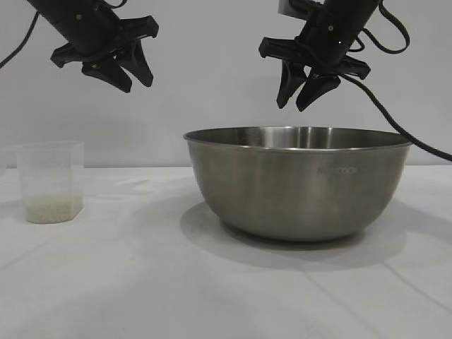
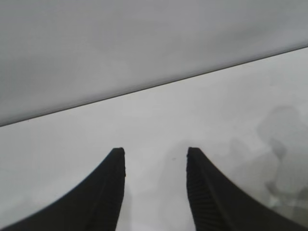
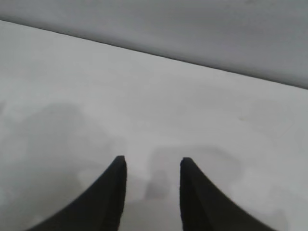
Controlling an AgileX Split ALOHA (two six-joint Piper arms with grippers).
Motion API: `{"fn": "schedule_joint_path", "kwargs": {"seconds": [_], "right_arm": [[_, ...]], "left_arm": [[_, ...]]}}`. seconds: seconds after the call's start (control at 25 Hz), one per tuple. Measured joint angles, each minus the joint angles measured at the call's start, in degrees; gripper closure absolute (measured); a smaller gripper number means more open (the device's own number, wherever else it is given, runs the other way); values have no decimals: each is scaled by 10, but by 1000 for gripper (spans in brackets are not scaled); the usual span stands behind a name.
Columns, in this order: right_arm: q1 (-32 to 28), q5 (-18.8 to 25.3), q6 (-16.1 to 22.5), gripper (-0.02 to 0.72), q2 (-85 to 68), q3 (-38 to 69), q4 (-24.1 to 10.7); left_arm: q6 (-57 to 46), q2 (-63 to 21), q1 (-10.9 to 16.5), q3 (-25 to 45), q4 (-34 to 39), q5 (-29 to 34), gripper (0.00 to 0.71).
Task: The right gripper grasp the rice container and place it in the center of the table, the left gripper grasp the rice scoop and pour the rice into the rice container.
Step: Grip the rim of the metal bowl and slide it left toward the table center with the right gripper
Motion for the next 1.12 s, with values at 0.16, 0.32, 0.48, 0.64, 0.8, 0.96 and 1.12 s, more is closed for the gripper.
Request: {"fn": "schedule_joint_path", "kwargs": {"seconds": [0.16,0.32,0.48,0.64,0.8,0.96,1.12], "right_arm": [[0,0,0,442,0,0,0],[0,0,0,442,0,0,0],[0,4,0,442,-2,0,-1],[0,20,-20,442,-35,0,-9],[0,31,-30,442,-97,7,-12],[0,5,-31,442,-172,81,-24],[0,-75,-35,442,-255,216,-26]], "left_arm": [[0,0,0,0,0,0,443],[0,0,0,0,0,0,443],[0,-1,0,0,1,6,443],[0,-23,0,0,36,42,443],[0,-67,0,42,45,43,443],[49,-136,0,160,-18,-33,443],[286,-212,0,283,-192,-67,443]]}}
